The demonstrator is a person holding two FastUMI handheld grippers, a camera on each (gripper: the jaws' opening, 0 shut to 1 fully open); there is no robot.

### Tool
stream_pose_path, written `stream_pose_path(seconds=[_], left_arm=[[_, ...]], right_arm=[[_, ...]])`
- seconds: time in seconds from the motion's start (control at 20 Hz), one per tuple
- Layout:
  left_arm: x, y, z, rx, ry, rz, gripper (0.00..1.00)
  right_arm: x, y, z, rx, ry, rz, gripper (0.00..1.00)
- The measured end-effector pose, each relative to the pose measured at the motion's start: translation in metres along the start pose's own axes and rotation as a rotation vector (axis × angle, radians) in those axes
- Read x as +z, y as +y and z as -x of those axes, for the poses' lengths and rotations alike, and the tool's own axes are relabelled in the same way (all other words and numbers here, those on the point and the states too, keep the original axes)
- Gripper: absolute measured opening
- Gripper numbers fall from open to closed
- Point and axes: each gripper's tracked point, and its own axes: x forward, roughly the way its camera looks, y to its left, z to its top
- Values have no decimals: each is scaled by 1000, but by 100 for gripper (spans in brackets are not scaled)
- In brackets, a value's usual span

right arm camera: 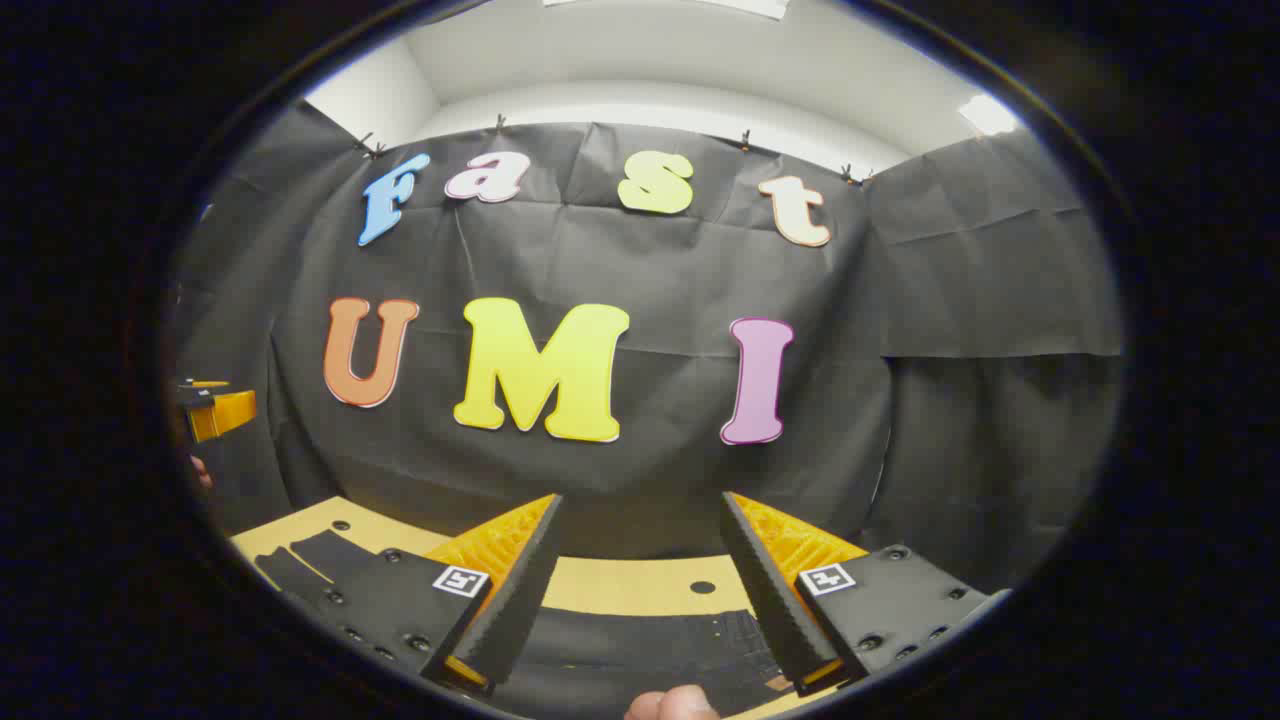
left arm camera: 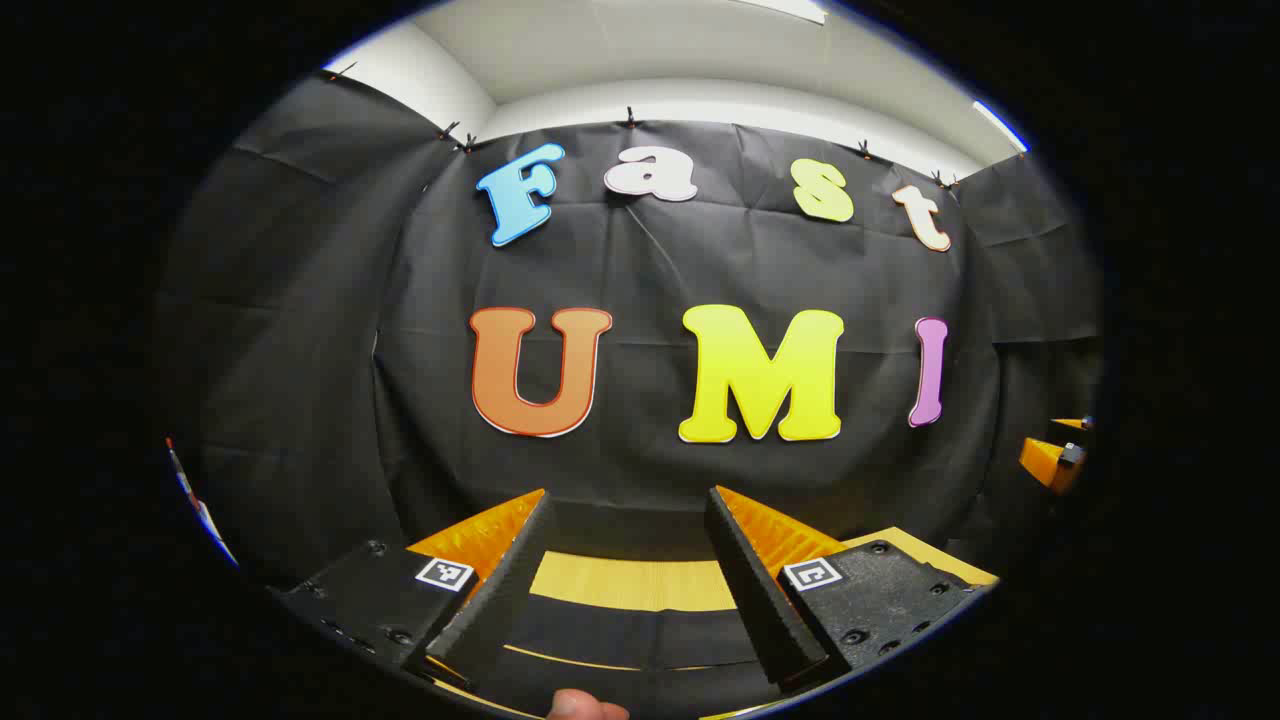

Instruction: Grasp the waist and the cuffs of the jeans and fold them to make the two legs overlap; first hold the waist and fold one-third of the jeans toward the cuffs, then hold the cuffs and fold the remaining one-third in the same direction to finish folding.

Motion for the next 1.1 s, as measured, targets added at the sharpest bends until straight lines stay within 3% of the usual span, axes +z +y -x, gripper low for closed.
stream_pose_path(seconds=[0.25, 0.3, 0.35, 1.1], left_arm=[[-2, 7, -1, 8, 12, -3, 100], [-3, 8, -3, 13, 13, -4, 88], [-3, 10, -3, 17, 14, -7, 100], [-15, -5, -5, 23, 51, -28, 97]], right_arm=[[1, -7, -7, -16, 6, -1, 94], [1, -11, -7, -24, 4, 3, 94], [2, -15, -8, -29, 2, 5, 94], [-13, -69, -10, -65, 43, 22, 94]])
